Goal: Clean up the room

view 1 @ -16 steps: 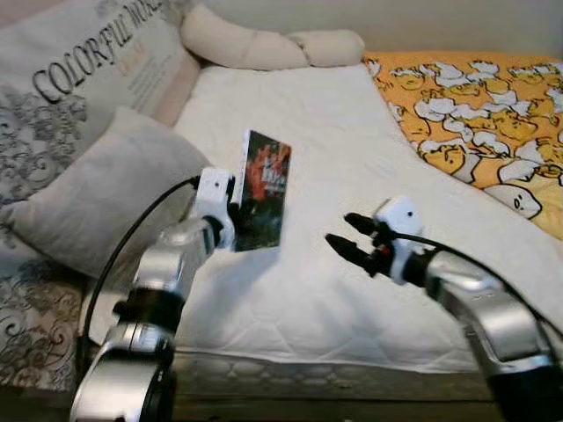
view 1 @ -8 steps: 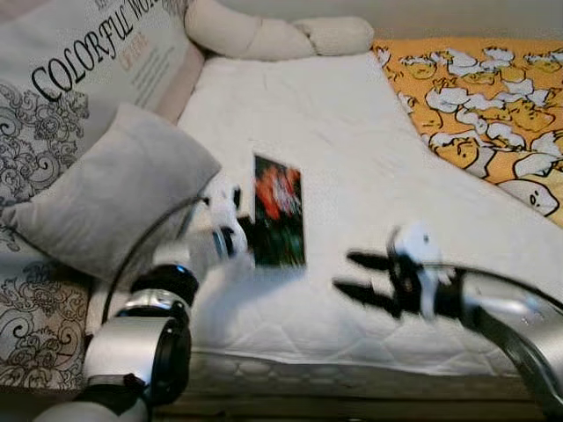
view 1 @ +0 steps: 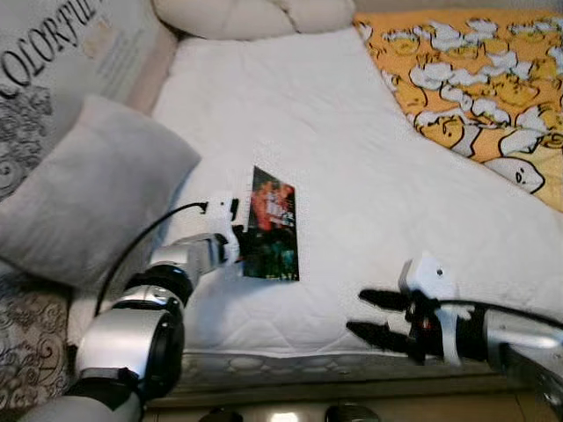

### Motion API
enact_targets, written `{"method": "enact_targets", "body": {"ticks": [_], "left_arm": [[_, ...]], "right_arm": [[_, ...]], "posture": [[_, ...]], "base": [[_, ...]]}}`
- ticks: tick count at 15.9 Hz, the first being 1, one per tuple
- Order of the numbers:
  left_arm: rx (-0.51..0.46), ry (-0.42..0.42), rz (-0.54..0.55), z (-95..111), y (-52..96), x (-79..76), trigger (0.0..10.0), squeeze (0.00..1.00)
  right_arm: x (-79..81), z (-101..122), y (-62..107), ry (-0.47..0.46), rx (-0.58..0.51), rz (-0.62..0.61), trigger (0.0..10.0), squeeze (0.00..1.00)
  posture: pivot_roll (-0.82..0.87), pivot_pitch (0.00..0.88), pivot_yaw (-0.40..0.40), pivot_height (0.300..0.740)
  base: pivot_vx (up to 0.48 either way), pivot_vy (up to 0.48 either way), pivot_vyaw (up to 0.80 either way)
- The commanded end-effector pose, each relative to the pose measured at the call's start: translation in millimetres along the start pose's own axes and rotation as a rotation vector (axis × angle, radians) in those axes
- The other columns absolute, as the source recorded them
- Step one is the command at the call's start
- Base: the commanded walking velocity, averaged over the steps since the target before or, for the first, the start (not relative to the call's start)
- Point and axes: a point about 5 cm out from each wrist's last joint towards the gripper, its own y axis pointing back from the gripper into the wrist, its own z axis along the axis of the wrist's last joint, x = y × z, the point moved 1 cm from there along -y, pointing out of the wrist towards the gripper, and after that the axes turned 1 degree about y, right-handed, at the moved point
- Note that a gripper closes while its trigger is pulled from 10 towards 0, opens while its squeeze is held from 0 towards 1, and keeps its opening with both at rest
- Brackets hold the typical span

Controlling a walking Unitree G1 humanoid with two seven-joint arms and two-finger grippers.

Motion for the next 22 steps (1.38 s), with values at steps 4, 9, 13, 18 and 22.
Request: {"method": "enact_targets", "body": {"ticks": [4,9,13,18,22], "left_arm": [[0.006,-0.156,0.076,15,11.2,17.6,10.0,0.33],[0.001,-0.212,0.142,21,18.9,30.0,10.0,1.0],[0.009,-0.254,0.156,24,21.3,32.9,10.0,1.0],[0.019,-0.34,0.205,31,26.7,40.0,10.0,1.0],[0.02,-0.421,0.236,41,35.2,48.1,10.0,1.0]], "right_arm": [[-4.6,-2,-0.5,0.003,0.041,-0.087,10.0,0.0],[-0.8,-1,-4.8,-0.007,0.043,-0.073,10.0,0.0],[2.2,0,-4.5,-0.014,0.025,-0.067,10.0,0.0],[0.2,2,-3.5,-0.014,0.01,-0.078,10.0,0.0],[-1.2,1,-9.1,-0.011,0.005,-0.075,10.0,0.0]], "posture": [[-0.36,0.143,0.06,0.74],[-0.35,0.144,0.061,0.74],[-0.36,0.138,0.074,0.74],[-0.36,0.125,0.082,0.74],[-0.33,0.09,0.081,0.74]], "base": [[0.0,0.0,0.0],[0.0,0.0,0.0],[0.0,0.0,0.0],[0.0,0.0,0.0],[0.0,0.0,0.0]]}}
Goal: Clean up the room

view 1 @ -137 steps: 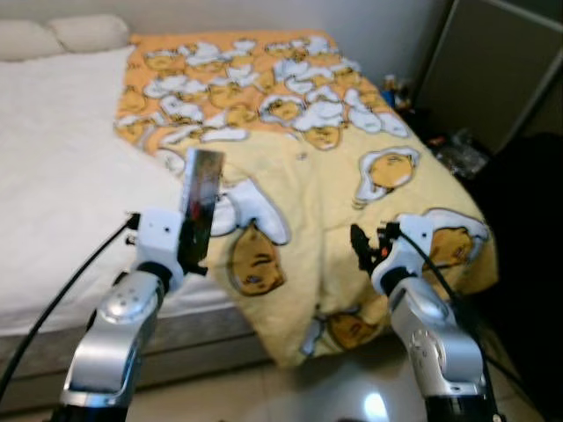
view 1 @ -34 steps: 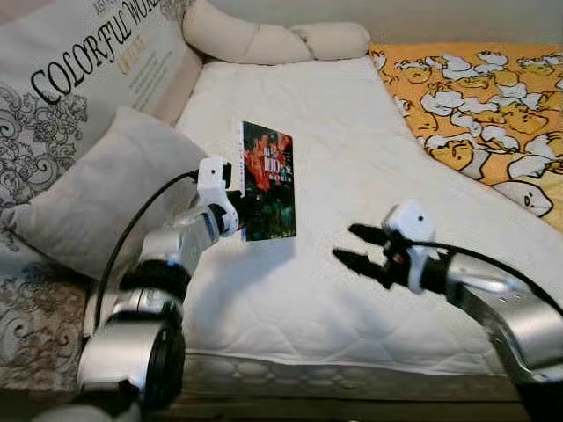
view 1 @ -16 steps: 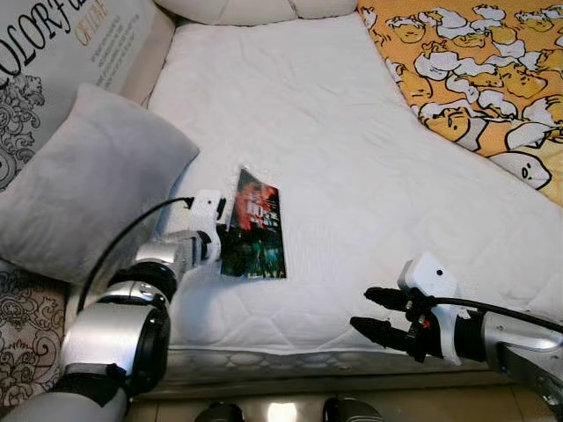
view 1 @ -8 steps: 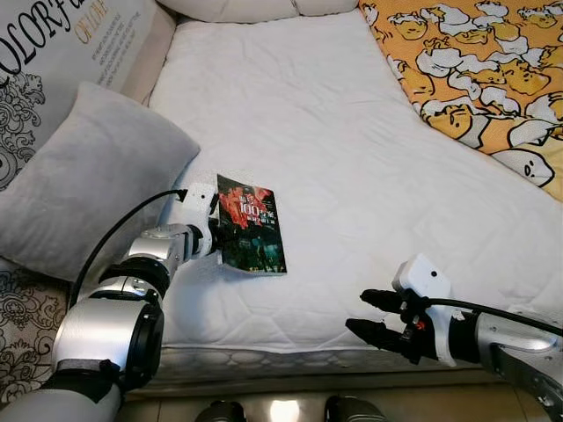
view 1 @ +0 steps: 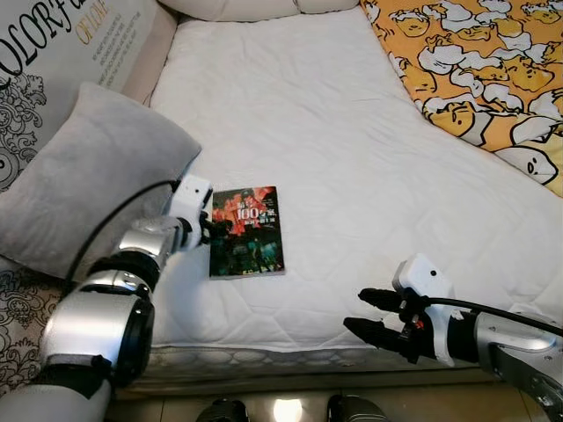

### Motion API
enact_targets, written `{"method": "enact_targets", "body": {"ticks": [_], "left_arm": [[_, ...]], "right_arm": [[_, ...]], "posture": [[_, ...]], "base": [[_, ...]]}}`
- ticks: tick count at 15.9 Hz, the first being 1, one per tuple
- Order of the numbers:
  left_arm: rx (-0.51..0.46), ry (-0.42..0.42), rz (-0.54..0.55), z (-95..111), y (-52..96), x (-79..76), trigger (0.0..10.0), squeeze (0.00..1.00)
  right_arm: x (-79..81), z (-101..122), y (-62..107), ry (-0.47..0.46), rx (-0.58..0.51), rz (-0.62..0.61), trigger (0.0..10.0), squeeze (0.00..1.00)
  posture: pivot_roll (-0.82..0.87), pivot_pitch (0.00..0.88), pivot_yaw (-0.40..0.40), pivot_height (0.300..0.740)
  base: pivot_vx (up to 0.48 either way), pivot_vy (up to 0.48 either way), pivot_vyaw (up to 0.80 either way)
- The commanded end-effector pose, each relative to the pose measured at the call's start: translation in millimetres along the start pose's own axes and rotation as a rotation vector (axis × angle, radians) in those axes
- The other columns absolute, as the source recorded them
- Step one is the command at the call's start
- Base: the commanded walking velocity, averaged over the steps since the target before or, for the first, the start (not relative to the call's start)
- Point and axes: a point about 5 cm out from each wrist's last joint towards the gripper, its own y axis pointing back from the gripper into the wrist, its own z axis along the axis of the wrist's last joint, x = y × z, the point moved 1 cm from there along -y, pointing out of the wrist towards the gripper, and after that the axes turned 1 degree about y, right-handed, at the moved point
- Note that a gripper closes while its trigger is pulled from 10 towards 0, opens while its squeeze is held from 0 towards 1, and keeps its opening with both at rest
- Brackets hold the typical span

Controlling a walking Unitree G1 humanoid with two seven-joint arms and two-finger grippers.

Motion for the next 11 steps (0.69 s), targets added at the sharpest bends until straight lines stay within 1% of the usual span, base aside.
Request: {"method": "enact_targets", "body": {"ticks": [1,3,4,5,6,7,8,9,10,11], "left_arm": [[-0.002,-0.041,0.014,6,3.1,6.0,10.0,1.0],[-0.031,-0.057,-0.004,13,4.6,6.9,10.0,1.0],[-0.118,0.063,-0.048,30,4.9,2.5,10.0,1.0],[-0.149,0.105,-0.07,36,4.8,0.2,10.0,0.45],[-0.168,0.124,-0.089,39,4.6,-2.1,10.0,0.0],[-0.226,0.151,-0.151,47,3.3,-11.5,10.0,0.0],[-0.274,0.164,-0.188,51,2.1,-20.1,10.0,0.0],[-0.304,0.131,-0.187,51,2.5,-25.8,10.0,0.0],[-0.403,0.071,-0.145,52,9.4,-40.3,10.0,0.0],[-0.484,0.088,-0.09,53,20.3,-50.7,10.0,0.0]], "right_arm": [[-0.8,1,-3.1,0.014,-0.006,-0.007,10.0,0.0],[-3.7,1,-8.4,0.008,-0.014,-0.026,10.0,0.0],[-12.1,-4,-17.9,-0.055,-0.02,-0.109,10.0,0.0],[-15.3,-5,-21.5,-0.08,-0.025,-0.138,10.0,0.0],[-17.3,-6,-24.5,-0.101,-0.031,-0.157,10.0,0.0],[-20.9,-7,-33.2,-0.128,-0.05,-0.194,10.0,0.0],[-22.9,-7,-40.5,-0.133,-0.06,-0.219,10.0,0.0],[-23.2,-7,-44.1,-0.133,-0.068,-0.23,10.0,0.0],[-24.9,-7,-50.3,-0.141,-0.076,-0.263,10.0,0.0],[-27.0,-10,-53.1,-0.169,-0.08,-0.31,10.0,0.0]], "posture": [[-0.32,0.078,0.083,0.74],[-0.29,0.049,0.081,0.74],[-0.27,0.028,0.078,0.74],[-0.25,0.011,0.075,0.74],[-0.24,0.006,0.074,0.74],[-0.21,0.0,0.07,0.74],[-0.19,0.0,0.07,0.74],[-0.18,0.0,0.073,0.74],[-0.16,0.0,0.066,0.74],[-0.14,0.0,0.058,0.74]], "base": [[0.0,0.0,0.0],[0.0,0.0,0.0],[0.0,0.0,0.0],[0.0,0.0,0.0],[0.0,0.0,0.0],[0.0,0.0,0.0],[0.0,0.0,0.0],[0.0,0.0,0.0],[0.0,0.0,0.0],[0.0,0.0,0.0]]}}
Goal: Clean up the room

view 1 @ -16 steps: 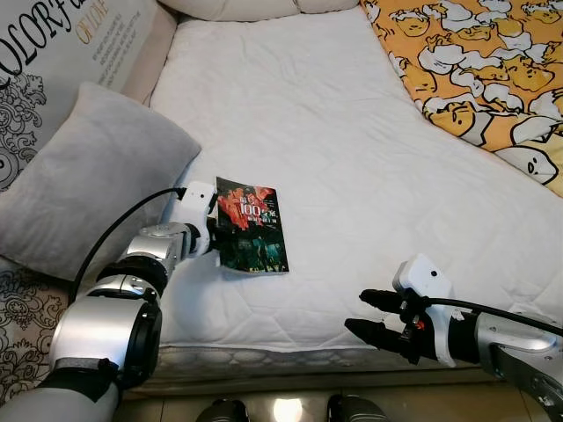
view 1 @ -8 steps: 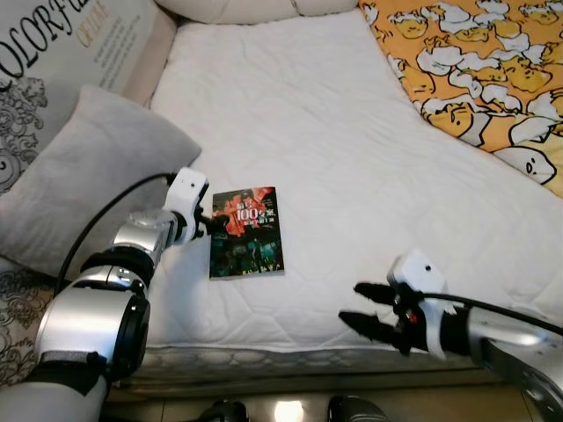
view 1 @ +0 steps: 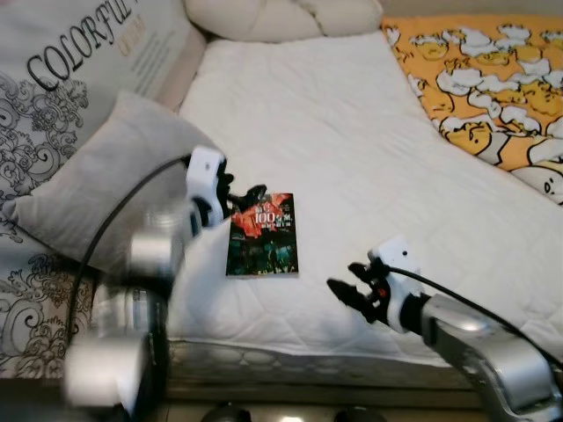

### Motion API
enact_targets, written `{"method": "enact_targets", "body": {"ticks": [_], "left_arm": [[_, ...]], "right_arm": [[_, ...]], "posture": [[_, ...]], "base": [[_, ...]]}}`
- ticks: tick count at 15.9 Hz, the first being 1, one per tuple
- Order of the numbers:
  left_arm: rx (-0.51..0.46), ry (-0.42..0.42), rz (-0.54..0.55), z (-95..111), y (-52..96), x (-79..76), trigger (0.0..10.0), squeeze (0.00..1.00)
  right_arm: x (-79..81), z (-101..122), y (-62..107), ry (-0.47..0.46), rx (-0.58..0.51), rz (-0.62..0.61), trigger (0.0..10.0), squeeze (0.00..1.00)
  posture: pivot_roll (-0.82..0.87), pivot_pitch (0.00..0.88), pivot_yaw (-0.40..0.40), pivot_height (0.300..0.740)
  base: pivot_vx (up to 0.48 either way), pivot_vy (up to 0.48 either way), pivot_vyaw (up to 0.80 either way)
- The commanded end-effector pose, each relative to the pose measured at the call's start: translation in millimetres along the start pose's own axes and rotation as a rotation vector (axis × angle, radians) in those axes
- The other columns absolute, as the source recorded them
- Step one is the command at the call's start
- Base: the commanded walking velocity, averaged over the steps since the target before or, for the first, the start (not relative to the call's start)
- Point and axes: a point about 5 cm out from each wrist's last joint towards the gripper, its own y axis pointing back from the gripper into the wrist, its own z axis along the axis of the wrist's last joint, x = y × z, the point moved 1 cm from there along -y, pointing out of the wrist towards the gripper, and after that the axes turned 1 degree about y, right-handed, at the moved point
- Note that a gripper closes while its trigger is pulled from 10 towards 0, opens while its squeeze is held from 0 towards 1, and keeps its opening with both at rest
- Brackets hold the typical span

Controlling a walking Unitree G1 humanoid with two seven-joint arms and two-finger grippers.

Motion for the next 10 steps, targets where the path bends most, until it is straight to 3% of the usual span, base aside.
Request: {"method": "enact_targets", "body": {"ticks": [1,2,3,5,6,7,8,9,10], "left_arm": [[-0.118,-0.021,0.058,23,7.0,-3.4,10.0,0.0],[-0.16,-0.037,0.162,24,15.6,-1.7,10.0,0.0],[-0.135,-0.038,0.211,21,24.4,0.2,10.0,0.0],[-0.087,-0.052,0.174,13,44.4,-2.3,10.0,0.0],[-0.045,-0.047,0.223,-2,63.4,3.1,10.0,0.0],[-0.012,-0.074,0.267,-11,76.2,5.4,10.0,0.0],[0.002,-0.097,0.294,-18,86.1,4.4,10.0,0.0],[0.013,-0.095,0.317,-23,92.6,1.0,10.0,0.0],[0.02,-0.088,0.321,-25,94.4,-2.3,10.0,0.0]], "right_arm": [[-6.2,-4,-1.6,-0.018,0.002,-0.079,10.0,0.0],[-15.5,-9,-2.9,-0.055,0.018,-0.19,10.0,0.0],[-20.4,-11,-4.0,-0.098,0.008,-0.244,10.0,0.0],[-26.3,-3,-7.1,-0.112,-0.051,-0.3,10.0,0.0],[-27.3,5,-9.7,-0.097,-0.123,-0.305,10.0,0.0],[-27.7,8,-11.4,-0.084,-0.149,-0.312,10.0,0.27],[-28.3,9,-12.4,-0.105,-0.172,-0.329,10.0,0.43],[-29.8,11,-12.7,-0.115,-0.203,-0.353,10.0,0.43],[-30.1,10,-12.7,-0.121,-0.205,-0.35,10.0,0.88]], "posture": [[-0.14,0.0,0.052,0.74],[-0.12,0.0,0.044,0.74],[-0.12,0.0,0.043,0.74],[-0.1,0.0,0.037,0.74],[-0.09,0.0,0.038,0.74],[-0.09,0.0,0.031,0.74],[-0.08,0.0,0.019,0.74],[-0.07,0.0,0.003,0.74],[-0.06,0.0,-0.014,0.74]], "base": [[0.0,0.0,0.0],[0.0,0.0,0.0],[0.0,0.0,0.0],[0.0,0.0,0.0],[0.0,0.0,0.0],[0.0,0.0,0.0],[0.0,0.0,0.0],[0.0,0.0,0.0],[0.0,0.0,0.0]]}}
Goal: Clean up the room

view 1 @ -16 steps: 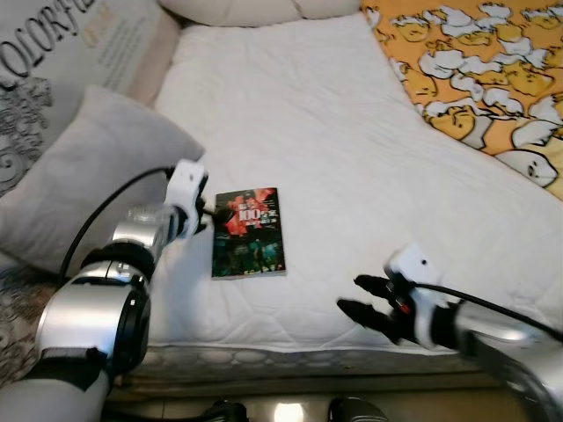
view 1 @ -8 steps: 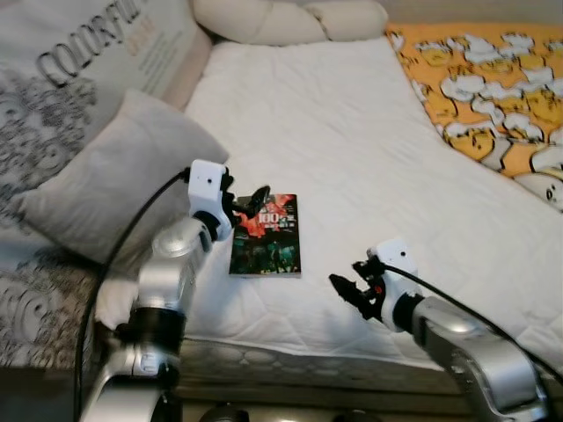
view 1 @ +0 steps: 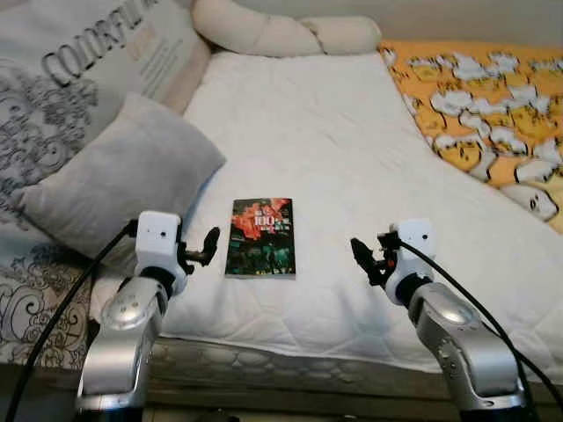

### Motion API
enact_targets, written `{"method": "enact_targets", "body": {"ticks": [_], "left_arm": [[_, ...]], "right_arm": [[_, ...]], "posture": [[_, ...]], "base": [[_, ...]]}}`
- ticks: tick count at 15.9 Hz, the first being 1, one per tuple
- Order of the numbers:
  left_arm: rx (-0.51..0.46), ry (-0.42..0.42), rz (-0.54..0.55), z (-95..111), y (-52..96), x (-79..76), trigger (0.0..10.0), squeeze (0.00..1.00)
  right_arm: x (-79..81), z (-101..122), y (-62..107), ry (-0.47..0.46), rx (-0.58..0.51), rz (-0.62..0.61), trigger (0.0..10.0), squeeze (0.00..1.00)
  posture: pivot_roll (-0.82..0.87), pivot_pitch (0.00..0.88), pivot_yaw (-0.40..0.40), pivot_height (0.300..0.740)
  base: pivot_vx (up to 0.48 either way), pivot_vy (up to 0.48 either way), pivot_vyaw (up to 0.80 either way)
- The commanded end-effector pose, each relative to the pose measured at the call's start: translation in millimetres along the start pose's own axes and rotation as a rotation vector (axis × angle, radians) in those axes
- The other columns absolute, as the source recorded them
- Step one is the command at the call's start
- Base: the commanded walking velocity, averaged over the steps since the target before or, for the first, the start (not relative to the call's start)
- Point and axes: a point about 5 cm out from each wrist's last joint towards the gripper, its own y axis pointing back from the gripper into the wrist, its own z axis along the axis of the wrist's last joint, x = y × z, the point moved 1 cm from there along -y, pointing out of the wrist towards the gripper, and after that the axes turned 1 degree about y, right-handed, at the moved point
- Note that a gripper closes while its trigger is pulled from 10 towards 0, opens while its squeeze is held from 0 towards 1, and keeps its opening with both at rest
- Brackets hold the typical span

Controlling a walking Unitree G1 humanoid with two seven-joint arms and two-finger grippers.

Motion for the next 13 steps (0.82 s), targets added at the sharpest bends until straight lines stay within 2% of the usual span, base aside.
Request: {"method": "enact_targets", "body": {"ticks": [1,2,3,5,8,9,13], "left_arm": [[0.005,0.003,-0.002,5,-2.2,-7.6,10.0,0.09],[0.014,0.034,-0.005,5,-2.3,-10.7,10.0,0.19],[0.02,0.029,-0.022,5,-1.5,-15.2,10.0,0.35],[0.016,-0.013,-0.035,7,-2.2,-19.2,10.0,0.33],[0.029,-0.027,-0.021,7,-2.8,-15.4,10.0,0.32],[0.035,-0.034,-0.018,6,-2.5,-14.6,10.0,0.32],[0.042,-0.042,-0.005,6,-1.6,-10.0,10.0,0.31]], "right_arm": [[-4.0,-3,1.6,-0.009,0.005,-0.015,10.0,1.0],[-3.8,-4,3.0,0.011,-0.001,-0.016,10.0,1.0],[-4.6,-5,1.6,0.023,-0.001,-0.02,10.0,1.0],[-6.2,-3,-1.8,0.038,-0.007,-0.041,10.0,1.0],[-2.5,2,-4.7,0.041,-0.035,-0.023,10.0,1.0],[-2.0,4,-5.0,0.047,-0.045,-0.02,10.0,0.95],[-0.9,7,-7.0,0.029,-0.063,-0.016,10.0,0.95]], "posture": [[-0.07,0.0,-0.014,0.74],[-0.07,0.0,-0.014,0.74],[-0.08,0.0,-0.013,0.74],[-0.08,0.0,-0.012,0.74],[-0.09,0.0,-0.013,0.74],[-0.09,0.0,-0.013,0.74],[-0.1,0.0,0.004,0.74]], "base": [[0.0,0.0,0.0],[0.0,0.0,0.0],[0.0,-0.334,0.0],[0.0,-0.343,0.0],[0.0,-0.349,0.0],[0.0,-0.345,0.0],[0.0,-0.348,0.0]]}}
